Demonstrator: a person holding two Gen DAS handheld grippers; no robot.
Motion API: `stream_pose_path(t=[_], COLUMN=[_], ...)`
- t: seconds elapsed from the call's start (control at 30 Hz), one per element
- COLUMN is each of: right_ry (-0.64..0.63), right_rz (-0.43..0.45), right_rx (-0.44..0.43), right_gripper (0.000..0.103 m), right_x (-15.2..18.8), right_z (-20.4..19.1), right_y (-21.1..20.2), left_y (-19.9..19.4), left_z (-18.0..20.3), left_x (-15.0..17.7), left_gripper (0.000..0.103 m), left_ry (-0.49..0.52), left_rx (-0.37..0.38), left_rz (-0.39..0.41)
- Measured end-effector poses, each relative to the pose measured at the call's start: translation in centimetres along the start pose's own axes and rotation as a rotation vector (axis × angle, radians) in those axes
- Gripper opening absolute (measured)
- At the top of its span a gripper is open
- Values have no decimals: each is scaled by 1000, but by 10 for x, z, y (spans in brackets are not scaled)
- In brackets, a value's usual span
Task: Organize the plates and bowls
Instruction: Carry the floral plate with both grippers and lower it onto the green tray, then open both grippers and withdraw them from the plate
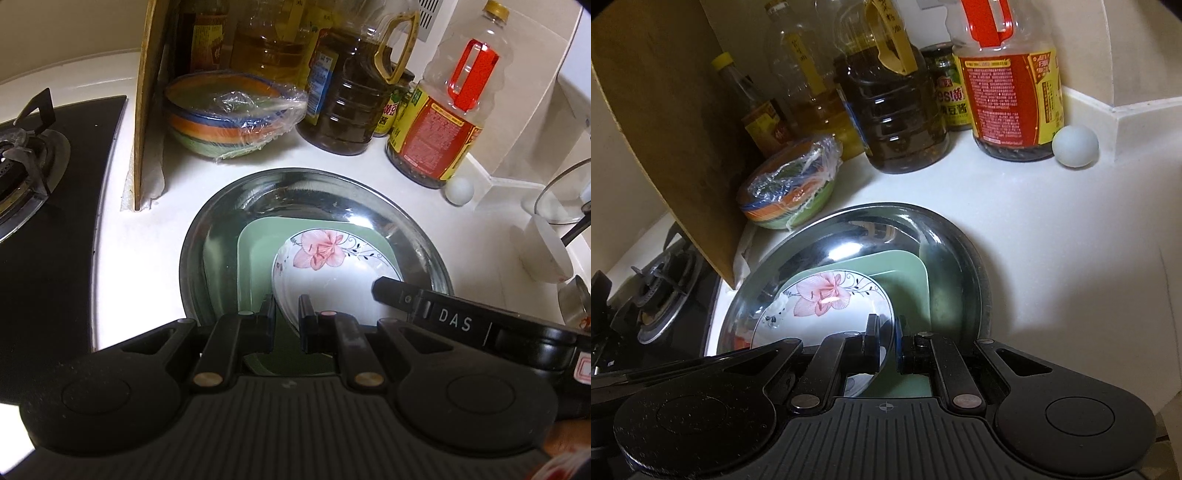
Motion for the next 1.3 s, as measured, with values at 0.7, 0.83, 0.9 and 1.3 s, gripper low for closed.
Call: stream_pose_path(t=[0.7,0.83,0.9,1.3], right_ry=[-9,-9,-13,-14], right_rz=[-9,40,58,67], right_rx=[24,8,-3,-67], right_gripper=[17,41,42,65], right_x=[-3,-8,-9,9], right_z=[2,1,1,3], right_y=[1,-12,-20,-72], left_y=[2,-10,-18,-64], left_z=[-1,0,1,22], left_x=[-2,-7,-8,11], left_gripper=[16,19,20,25], left_ry=[31,40,38,61], left_rx=[-9,-16,-15,-2], left_rz=[-1,35,47,99])
Point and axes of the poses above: each gripper's, at about its wrist camera, not at the fingertips, and y roughly the way its jaws point, z to its right, x to its underside, the point moved 8 cm from there along y, roughly the way its jaws point, and after that the axes turned 3 degrees about -y, right-handed, at the moved point
